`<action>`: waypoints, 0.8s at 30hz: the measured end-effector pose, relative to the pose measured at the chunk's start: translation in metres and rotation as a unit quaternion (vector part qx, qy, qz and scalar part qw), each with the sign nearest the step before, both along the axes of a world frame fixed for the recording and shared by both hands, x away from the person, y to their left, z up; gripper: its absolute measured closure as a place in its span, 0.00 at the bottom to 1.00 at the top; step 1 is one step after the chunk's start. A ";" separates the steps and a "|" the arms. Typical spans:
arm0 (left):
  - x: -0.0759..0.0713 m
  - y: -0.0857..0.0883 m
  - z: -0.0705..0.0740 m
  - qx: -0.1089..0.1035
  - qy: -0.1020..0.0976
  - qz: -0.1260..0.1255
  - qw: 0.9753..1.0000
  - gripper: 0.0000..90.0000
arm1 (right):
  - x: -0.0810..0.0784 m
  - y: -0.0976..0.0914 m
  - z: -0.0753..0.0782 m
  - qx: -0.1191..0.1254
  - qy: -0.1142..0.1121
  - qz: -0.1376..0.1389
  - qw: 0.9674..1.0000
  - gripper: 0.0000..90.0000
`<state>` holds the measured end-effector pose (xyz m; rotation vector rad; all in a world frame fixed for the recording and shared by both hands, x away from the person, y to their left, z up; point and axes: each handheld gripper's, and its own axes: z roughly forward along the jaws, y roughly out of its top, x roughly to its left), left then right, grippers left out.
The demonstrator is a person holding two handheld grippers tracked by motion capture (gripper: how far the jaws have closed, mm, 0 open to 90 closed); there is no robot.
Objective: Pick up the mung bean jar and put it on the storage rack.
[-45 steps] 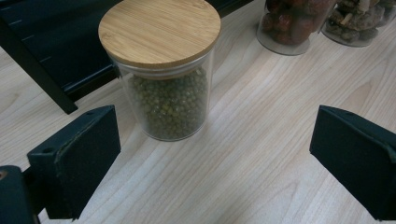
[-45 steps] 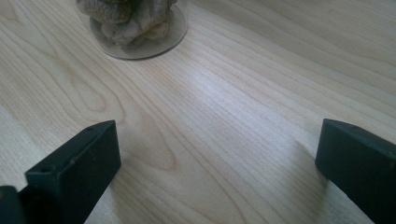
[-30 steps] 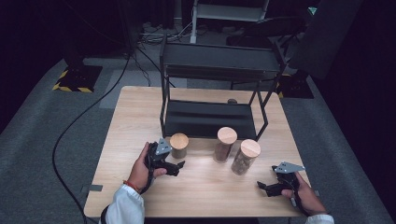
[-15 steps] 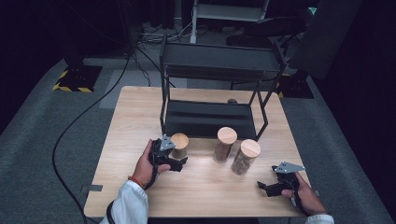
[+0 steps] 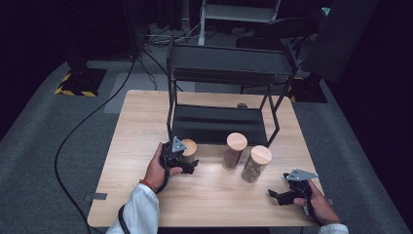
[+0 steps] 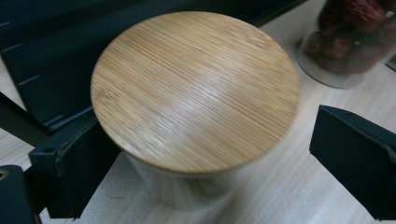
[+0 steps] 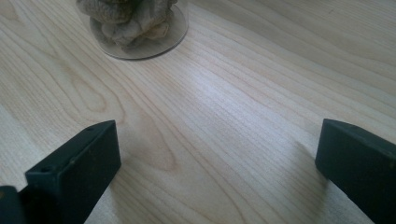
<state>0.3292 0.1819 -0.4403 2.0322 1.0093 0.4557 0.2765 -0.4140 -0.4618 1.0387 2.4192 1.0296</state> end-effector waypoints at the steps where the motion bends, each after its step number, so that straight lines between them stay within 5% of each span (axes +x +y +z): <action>1: 0.001 -0.001 0.000 -0.003 0.002 0.006 1.000 0.03 | 0.000 0.000 0.000 0.000 0.000 0.000 1.000 0.00; 16: 0.004 -0.015 -0.001 -0.007 0.019 0.061 0.998 0.08 | 0.000 0.000 0.000 0.000 0.000 0.000 1.000 0.00; 24: 0.007 -0.011 -0.002 -0.021 0.023 0.051 0.998 0.21 | 0.000 0.000 0.000 0.000 0.000 0.000 1.000 0.00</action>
